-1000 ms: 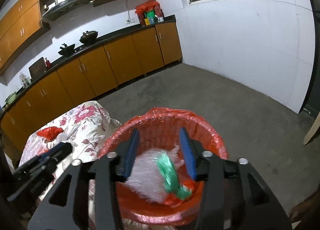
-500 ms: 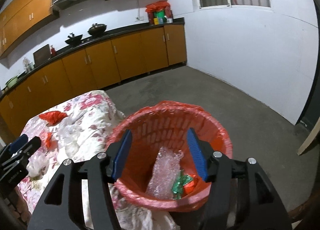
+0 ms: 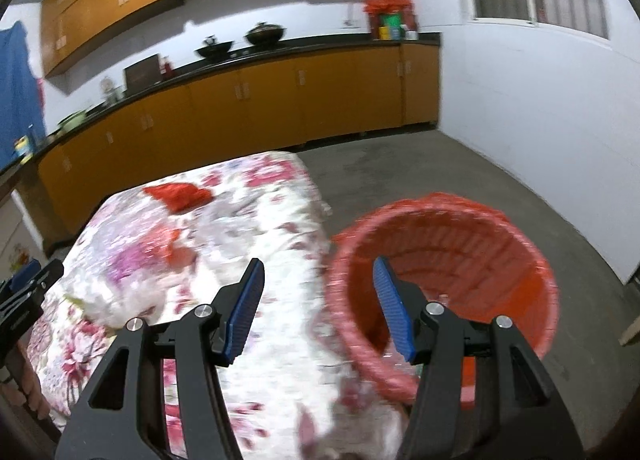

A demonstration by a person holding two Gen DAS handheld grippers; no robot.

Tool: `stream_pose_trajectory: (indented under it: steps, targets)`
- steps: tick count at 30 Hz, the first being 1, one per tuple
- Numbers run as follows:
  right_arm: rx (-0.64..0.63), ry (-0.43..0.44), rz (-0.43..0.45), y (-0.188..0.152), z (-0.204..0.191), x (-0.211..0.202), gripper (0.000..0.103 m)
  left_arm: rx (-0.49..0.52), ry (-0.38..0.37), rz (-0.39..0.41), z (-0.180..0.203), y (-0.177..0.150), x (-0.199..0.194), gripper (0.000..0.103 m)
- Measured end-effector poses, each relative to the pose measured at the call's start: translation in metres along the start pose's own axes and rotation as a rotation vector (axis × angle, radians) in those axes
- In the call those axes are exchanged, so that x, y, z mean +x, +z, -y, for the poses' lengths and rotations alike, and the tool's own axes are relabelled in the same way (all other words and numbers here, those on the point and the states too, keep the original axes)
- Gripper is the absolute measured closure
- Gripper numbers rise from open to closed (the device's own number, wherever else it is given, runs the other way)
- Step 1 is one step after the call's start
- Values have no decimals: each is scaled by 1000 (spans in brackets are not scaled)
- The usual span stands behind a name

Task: Collect trash
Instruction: 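Return both tools to the table toward the remaining bubble wrap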

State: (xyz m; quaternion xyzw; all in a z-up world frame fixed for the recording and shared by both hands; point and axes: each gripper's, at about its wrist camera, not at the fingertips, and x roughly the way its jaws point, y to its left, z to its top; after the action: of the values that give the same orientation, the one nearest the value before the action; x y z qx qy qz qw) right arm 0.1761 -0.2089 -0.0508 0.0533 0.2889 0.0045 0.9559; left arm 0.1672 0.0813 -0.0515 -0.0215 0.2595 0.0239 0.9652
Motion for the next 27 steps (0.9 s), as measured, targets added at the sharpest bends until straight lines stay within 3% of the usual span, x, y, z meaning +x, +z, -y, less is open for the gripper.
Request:
stream_pose_trajectory:
  steps: [6, 10, 17, 23, 27]
  targets:
    - [-63, 102, -26, -3, -57, 15, 46, -65, 111, 17, -49, -6, -9, 29]
    - [-116, 163, -45, -8, -97, 25, 48, -95, 147, 18, -69, -10, -14, 29]
    - [-161, 241, -137, -18, -153, 62, 56, -122, 164, 10, -89, -15, -20, 29]
    - [-155, 250, -196, -23, -172, 86, 56, -140, 161, -1, -98, -16, -19, 29]
    - [-158, 248, -249, -32, -174, 101, 74, -144, 145, -13, -98, -18, -16, 29]
